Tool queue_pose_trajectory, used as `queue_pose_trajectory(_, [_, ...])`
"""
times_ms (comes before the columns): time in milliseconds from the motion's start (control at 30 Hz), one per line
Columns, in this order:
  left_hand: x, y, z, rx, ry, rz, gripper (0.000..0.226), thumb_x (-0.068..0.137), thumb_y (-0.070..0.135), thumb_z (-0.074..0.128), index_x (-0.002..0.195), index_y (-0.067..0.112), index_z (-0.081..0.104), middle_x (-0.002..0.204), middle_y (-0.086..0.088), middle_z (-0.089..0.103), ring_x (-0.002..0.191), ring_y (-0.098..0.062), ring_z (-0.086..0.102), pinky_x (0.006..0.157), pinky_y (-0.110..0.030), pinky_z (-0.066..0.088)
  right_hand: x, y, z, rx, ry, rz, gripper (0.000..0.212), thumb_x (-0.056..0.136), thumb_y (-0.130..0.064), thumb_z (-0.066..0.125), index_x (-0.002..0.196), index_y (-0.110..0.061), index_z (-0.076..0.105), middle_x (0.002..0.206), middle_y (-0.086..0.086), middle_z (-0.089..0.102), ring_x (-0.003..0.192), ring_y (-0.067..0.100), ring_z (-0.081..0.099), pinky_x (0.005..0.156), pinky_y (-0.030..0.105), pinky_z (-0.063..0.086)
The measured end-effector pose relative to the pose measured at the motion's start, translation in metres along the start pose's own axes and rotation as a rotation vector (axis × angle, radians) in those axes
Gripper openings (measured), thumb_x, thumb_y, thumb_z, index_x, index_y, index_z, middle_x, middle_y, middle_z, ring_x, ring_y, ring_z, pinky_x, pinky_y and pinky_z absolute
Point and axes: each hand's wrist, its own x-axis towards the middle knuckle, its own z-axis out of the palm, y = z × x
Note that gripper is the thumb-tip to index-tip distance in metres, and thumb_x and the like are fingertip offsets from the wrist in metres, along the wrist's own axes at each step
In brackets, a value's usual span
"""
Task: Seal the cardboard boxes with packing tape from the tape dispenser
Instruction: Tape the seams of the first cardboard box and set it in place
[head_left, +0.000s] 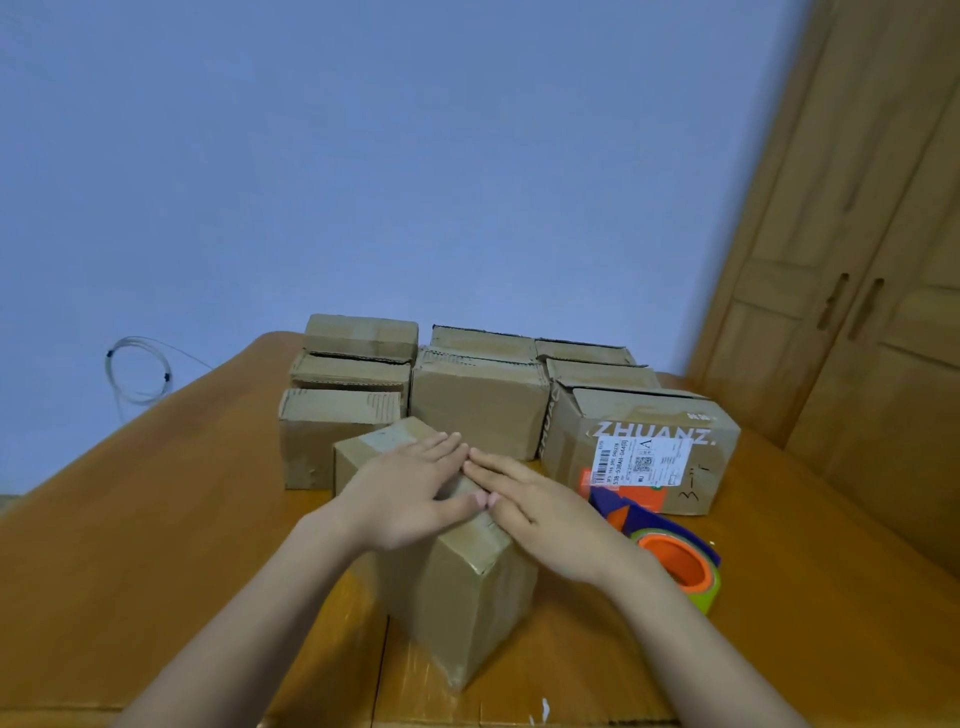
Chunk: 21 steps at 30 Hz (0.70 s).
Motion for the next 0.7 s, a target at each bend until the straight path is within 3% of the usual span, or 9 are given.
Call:
queue_pose_trajectory(100, [0.006, -0.003, 0.000, -0.122, -0.005, 0.143, 0.101, 0.068, 0.082, 0.018, 0.152, 0.027, 0.022, 0.159, 0.011, 0.014, 0.145, 0.001, 0.009, 0.115, -0.019, 0.008, -0.017, -0.012, 0.000, -0.085, 0.087, 0.032, 0.046, 0.103, -0.032, 0.033, 0.148, -0.022, 0.034, 0.155, -0.011, 0.025, 0.138, 0.004, 0.027, 0.105, 0.016, 0.027])
queue_pose_trajectory(233, [0.018, -0.002, -0.002, -0.286, -0.040, 0.263, 0.085, 0.072, 0.070, 0.048, 0.145, 0.028, 0.039, 0.154, 0.017, 0.028, 0.140, 0.008, 0.020, 0.119, -0.026, 0.015, -0.035, -0.028, -0.003, -0.260, 0.147, 0.104, 0.059, 0.092, -0.044, 0.021, 0.138, -0.017, 0.046, 0.134, -0.002, 0.041, 0.119, 0.018, 0.047, 0.089, 0.031, 0.045])
queue_pose_trajectory(300, [0.022, 0.002, -0.003, -0.391, -0.078, 0.320, 0.081, 0.069, 0.062, 0.057, 0.141, 0.026, 0.046, 0.150, 0.018, 0.035, 0.138, 0.008, 0.026, 0.119, -0.027, 0.017, -0.042, -0.036, -0.004, -0.386, 0.143, 0.130, 0.071, 0.080, -0.049, 0.011, 0.128, -0.016, 0.052, 0.126, 0.002, 0.045, 0.108, 0.023, 0.053, 0.076, 0.033, 0.043])
queue_pose_trajectory(400, [0.029, 0.006, 0.000, -0.506, -0.110, 0.393, 0.070, 0.067, 0.044, 0.066, 0.133, 0.021, 0.058, 0.145, 0.014, 0.046, 0.135, 0.007, 0.033, 0.118, -0.029, 0.021, -0.047, -0.047, -0.008, -0.489, 0.176, 0.120, 0.068, 0.078, -0.051, 0.013, 0.110, -0.015, 0.060, 0.122, 0.007, 0.053, 0.092, 0.029, 0.061, 0.063, 0.034, 0.035])
queue_pose_trajectory(533, [0.036, 0.007, 0.000, -0.629, -0.095, 0.400, 0.045, 0.065, 0.036, 0.070, 0.109, 0.024, 0.072, 0.132, 0.013, 0.059, 0.131, 0.001, 0.043, 0.115, -0.039, 0.029, -0.047, -0.051, -0.025, -0.364, 0.144, 0.144, 0.040, 0.093, -0.044, 0.036, 0.112, -0.023, 0.064, 0.126, -0.001, 0.053, 0.102, 0.026, 0.058, 0.071, 0.033, 0.042])
queue_pose_trajectory(633, [0.036, 0.007, 0.001, -0.693, -0.093, 0.430, 0.033, 0.071, 0.033, 0.075, 0.103, 0.025, 0.074, 0.129, 0.013, 0.061, 0.128, -0.005, 0.048, 0.114, -0.043, 0.031, -0.040, -0.024, -0.045, -0.176, 0.204, 0.225, 0.030, 0.094, -0.038, 0.045, 0.089, -0.020, 0.068, 0.089, -0.003, 0.063, 0.085, 0.020, 0.058, 0.072, 0.037, 0.048])
queue_pose_trajectory(700, [0.034, 0.007, 0.001, -0.711, -0.092, 0.410, 0.038, 0.071, 0.036, 0.075, 0.108, 0.027, 0.073, 0.129, 0.016, 0.061, 0.129, -0.001, 0.046, 0.115, -0.040, 0.029, -0.032, 0.010, -0.055, -0.183, 0.269, 0.330, 0.029, 0.095, -0.034, 0.046, 0.077, -0.017, 0.062, 0.079, -0.002, 0.062, 0.078, 0.020, 0.058, 0.069, 0.037, 0.048])
